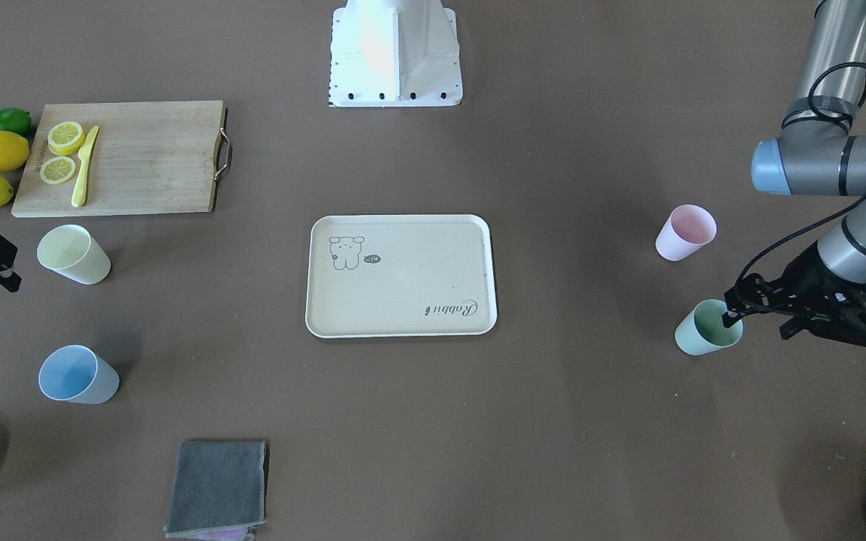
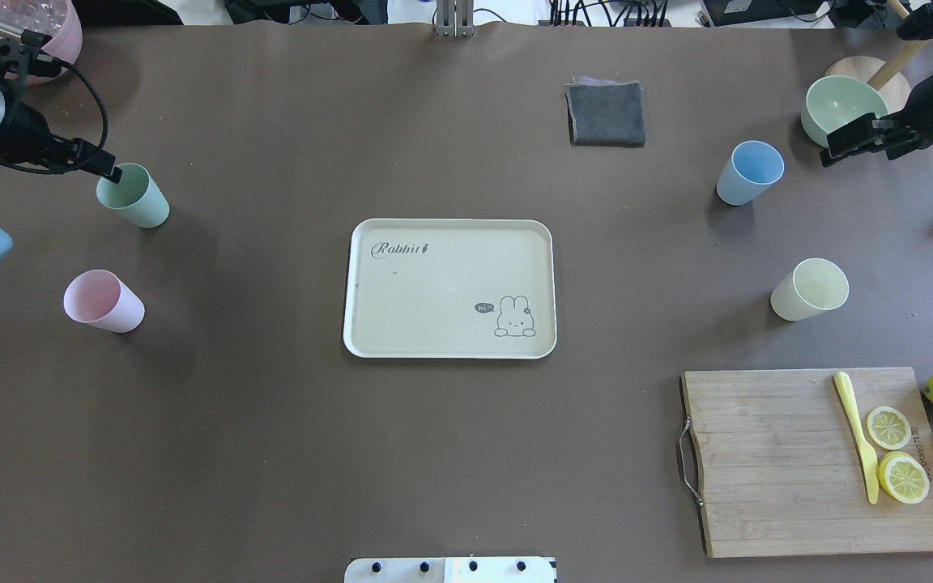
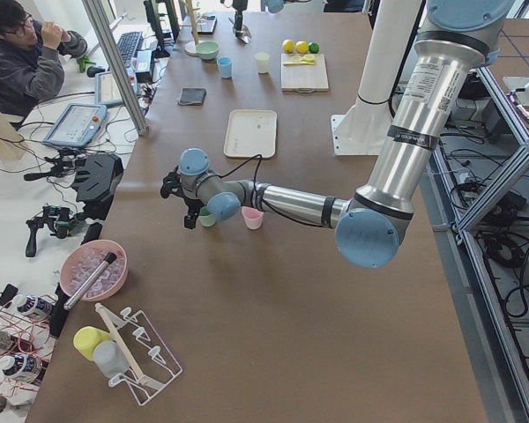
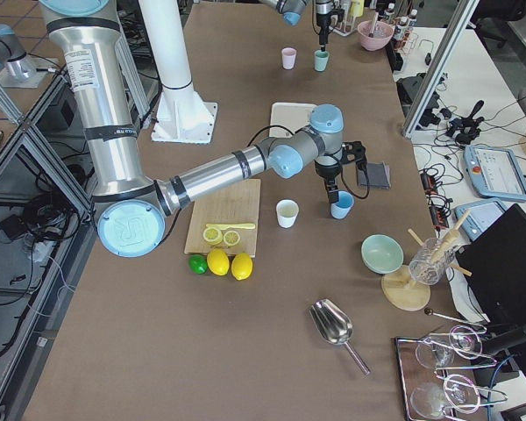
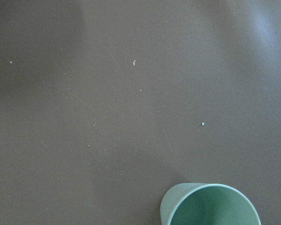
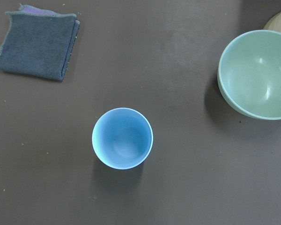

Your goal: Place all cups on tray

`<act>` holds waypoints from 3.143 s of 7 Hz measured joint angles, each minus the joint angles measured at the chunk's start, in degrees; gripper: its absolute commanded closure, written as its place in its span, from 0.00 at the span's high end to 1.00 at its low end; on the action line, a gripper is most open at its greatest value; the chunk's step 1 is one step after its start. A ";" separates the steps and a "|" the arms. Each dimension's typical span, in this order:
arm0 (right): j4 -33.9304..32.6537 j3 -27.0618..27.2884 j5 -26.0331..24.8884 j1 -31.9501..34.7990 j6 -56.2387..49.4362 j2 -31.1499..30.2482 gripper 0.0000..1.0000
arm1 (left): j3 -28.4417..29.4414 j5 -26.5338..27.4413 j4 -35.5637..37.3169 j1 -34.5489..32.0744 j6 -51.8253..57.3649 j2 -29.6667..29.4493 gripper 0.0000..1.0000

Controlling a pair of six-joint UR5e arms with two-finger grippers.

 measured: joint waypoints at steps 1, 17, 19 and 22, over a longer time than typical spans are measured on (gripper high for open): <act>0.02 0.00 -0.13 -0.03 0.00 0.00 1.00 | 0.42 0.58 -0.63 0.50 -0.15 0.22 0.71; -0.22 -7.37 -4.33 -2.31 0.02 3.25 0.99 | -7.61 14.64 9.54 24.79 -32.40 -17.79 0.00; -0.26 -10.27 -4.19 -2.33 0.08 6.02 0.99 | -7.52 15.98 11.05 25.86 -32.27 -18.92 0.03; -0.27 -13.52 -3.85 -2.33 0.19 8.96 0.99 | -7.64 16.04 12.31 24.81 -29.08 -19.09 0.97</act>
